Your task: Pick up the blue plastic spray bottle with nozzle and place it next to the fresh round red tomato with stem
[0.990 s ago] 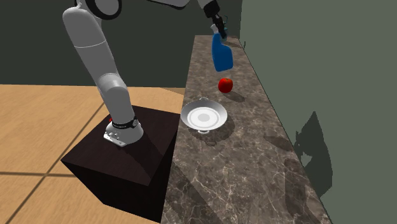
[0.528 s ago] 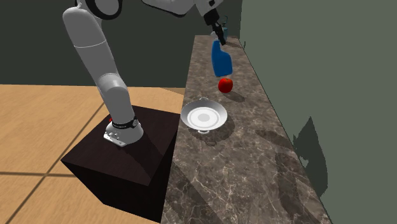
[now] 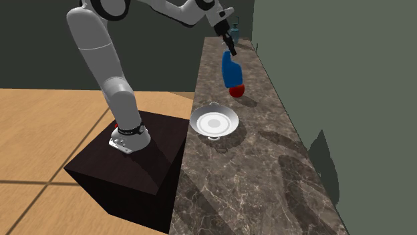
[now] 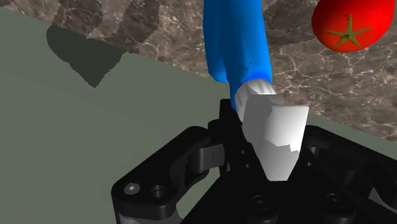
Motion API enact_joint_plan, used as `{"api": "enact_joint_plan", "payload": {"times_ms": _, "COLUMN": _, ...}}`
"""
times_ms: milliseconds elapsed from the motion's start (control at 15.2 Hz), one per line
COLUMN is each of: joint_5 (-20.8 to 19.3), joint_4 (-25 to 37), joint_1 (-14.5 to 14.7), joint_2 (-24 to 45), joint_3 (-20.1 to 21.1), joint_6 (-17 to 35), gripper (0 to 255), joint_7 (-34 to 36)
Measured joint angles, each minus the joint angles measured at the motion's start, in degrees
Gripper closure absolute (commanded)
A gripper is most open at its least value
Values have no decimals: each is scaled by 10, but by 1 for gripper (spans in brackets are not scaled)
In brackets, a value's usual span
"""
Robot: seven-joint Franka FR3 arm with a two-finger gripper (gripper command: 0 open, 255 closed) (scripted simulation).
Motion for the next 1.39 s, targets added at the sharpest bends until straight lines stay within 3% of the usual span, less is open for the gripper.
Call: {"api": "enact_joint_plan", "payload": {"times_ms": 1386, "joint_5": -60, "joint_4": -94, "joint_1": -6, "joint_2": 48, "joint_3": -6, "joint_6": 114, "gripper": 255, "joint_7": 100}}
